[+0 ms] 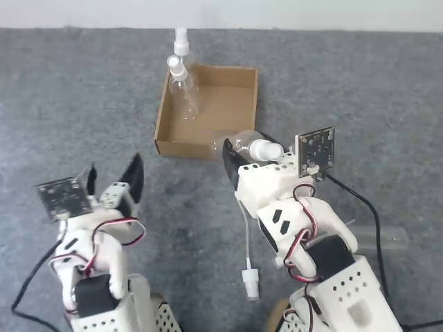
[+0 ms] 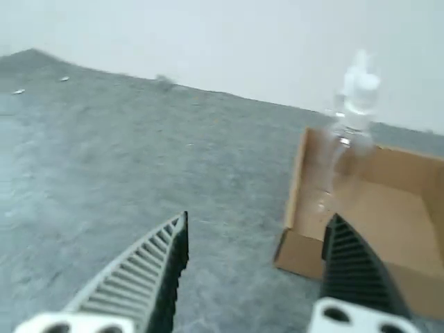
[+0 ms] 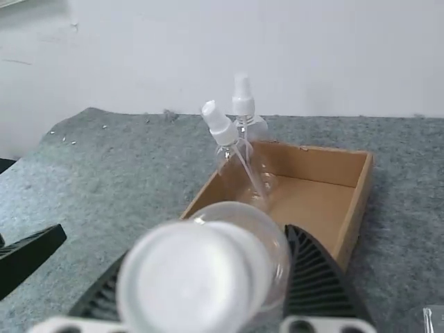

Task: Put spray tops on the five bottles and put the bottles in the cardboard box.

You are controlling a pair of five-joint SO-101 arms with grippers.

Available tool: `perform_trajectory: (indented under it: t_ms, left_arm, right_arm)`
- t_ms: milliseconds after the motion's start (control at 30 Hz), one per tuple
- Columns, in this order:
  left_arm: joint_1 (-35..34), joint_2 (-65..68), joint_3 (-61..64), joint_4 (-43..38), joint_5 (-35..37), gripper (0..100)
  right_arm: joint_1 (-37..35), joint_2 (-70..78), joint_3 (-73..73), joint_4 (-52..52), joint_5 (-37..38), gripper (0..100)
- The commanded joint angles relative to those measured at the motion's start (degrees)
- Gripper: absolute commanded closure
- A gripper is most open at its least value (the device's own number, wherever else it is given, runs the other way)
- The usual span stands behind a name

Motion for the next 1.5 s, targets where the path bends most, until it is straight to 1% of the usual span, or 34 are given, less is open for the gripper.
perform_trajectory:
  t_ms: [0, 100, 167, 300, 500, 667, 1200, 1467]
  left_arm:
    - [-4.66, -1.05, 2.51, -1.76, 3.87, 71]
    - [-7.65, -1.05, 4.7, -5.19, 4.13, 71]
    - [-8.18, -1.05, 5.58, -6.07, 4.13, 71]
    - [-8.18, -1.05, 5.67, -5.98, 4.13, 71]
    - [-8.44, -1.05, 5.76, -5.89, 4.13, 71]
    - [-8.44, -0.97, 5.76, -5.89, 4.13, 71]
    - [-8.53, -0.97, 6.37, -6.24, 4.04, 71]
    - [-8.53, -0.97, 6.55, -6.24, 4.04, 71]
  right_arm:
    - [0.66, -1.8, -0.88, -0.04, 2.29, 89.8]
    - [0.31, -1.71, -1.67, -0.22, 4.75, 89.8]
    - [-0.4, -0.75, -3.16, 0.31, 5.1, 89.8]
    - [-0.75, 5.49, -8.53, 0.4, 5.1, 89.8]
    - [-0.84, 20.26, -17.93, 0.4, 4.92, 89.8]
    - [-2.33, 30.2, -24.44, 0.22, 5.1, 89.8]
    - [-2.59, 53.85, -44.75, 0.4, 5.1, 89.8]
    - [-3.74, 62.46, -53.27, 0.4, 5.1, 89.8]
